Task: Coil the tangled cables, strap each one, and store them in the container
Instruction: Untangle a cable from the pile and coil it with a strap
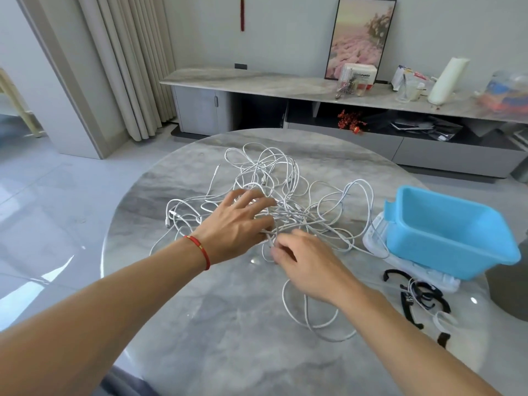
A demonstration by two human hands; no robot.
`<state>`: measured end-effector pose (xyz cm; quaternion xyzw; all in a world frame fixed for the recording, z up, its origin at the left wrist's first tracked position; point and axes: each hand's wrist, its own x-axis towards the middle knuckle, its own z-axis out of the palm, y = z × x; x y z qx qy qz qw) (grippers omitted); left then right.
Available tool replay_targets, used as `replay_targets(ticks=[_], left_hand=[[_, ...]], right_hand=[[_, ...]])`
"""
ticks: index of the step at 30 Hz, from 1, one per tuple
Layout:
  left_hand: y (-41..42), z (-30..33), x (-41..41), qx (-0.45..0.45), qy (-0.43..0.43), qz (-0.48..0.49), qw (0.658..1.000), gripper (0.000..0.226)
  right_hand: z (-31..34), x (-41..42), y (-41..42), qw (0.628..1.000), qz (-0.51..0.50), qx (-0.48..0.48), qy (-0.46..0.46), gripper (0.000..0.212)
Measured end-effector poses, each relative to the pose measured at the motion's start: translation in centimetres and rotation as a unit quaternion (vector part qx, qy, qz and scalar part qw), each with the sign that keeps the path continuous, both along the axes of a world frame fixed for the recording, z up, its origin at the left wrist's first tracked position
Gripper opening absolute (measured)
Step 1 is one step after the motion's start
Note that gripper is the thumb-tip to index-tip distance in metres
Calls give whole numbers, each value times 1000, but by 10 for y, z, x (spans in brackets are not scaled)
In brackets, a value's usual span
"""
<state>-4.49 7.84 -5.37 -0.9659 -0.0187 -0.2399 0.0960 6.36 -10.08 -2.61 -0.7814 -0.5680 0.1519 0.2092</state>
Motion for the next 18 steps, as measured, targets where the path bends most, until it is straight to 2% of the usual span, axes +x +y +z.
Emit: replay_targets(ticks=[2,5,7,8,10,12,15,18], left_hand=[[1,-3,3,-3,20,39,999,16],[5,-7,4,-102,57,83,990,31],[6,-8,3,-118,72,102,985,25],[6,-7,3,-102,69,103,987,20],[4,-4,5,-70,48,89,992,16],[-3,-1,10,-43,29,59,997,19],[-12,3,14,-15,29,31,999,20],[-12,7,11,-36,34,40,998,17]], right_hand=[[12,-1,-5,989,77,50,113,25],[33,-5,-13,931,169,119,302,28],[38,-3,-16,887,135,171,407,34],[36,1,-16,891,82,198,401,36],[27,9,-12,939,-42,218,261,37],[17,15,-6,972,-126,155,127,33],[8,8,1,994,-107,-24,21,29],[6,1,2,997,-68,-39,-16,19]])
